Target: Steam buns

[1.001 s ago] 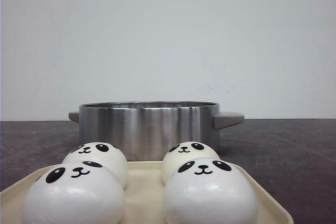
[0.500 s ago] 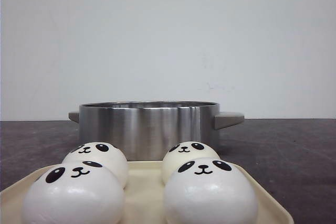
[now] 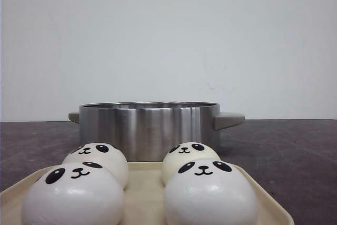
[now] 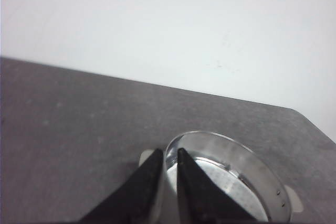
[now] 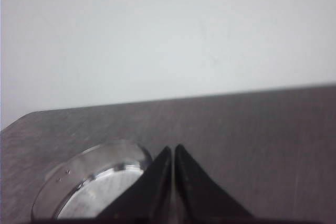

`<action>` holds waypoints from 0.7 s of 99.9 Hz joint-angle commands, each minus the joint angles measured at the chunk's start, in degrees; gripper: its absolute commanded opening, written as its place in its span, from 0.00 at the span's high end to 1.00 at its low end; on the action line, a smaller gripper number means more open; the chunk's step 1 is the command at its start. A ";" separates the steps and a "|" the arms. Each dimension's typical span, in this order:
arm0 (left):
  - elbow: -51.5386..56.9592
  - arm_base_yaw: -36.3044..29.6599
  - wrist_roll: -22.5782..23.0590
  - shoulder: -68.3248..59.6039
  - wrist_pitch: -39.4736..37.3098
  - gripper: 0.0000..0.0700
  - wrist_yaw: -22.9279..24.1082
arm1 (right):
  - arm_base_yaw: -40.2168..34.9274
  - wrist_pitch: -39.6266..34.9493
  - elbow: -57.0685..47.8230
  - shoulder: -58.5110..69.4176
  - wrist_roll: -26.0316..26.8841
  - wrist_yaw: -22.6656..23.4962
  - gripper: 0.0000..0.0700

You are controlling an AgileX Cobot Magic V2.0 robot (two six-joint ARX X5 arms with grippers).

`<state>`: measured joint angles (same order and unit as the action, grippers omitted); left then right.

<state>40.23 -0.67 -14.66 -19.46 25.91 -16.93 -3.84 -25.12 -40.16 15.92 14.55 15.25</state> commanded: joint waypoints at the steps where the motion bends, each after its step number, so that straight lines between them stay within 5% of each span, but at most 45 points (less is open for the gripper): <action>1: 1.99 -0.44 1.62 -2.78 -0.22 0.81 -1.57 | -0.11 -0.28 -2.10 1.90 -2.67 0.92 0.94; 12: 3.45 -1.44 1.55 -5.20 -0.76 0.19 -2.86 | -0.13 -0.28 -4.24 3.93 -2.29 1.73 0.26; 17: 3.45 -1.62 1.53 -5.44 -1.03 0.03 -2.89 | -0.13 -0.26 -4.55 4.39 -1.38 2.49 0.13; 44: 3.43 -1.99 -0.59 -5.60 1.22 0.02 -3.96 | -0.24 3.08 -4.57 7.21 1.40 9.14 0.11; 70: 3.43 -3.69 -0.39 -6.43 1.57 0.03 -3.96 | -7.91 -2.80 -8.22 18.01 1.46 1.51 0.11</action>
<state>42.70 -3.99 -14.79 -25.15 28.05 -20.71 -9.06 -26.76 -46.59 30.98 15.38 18.59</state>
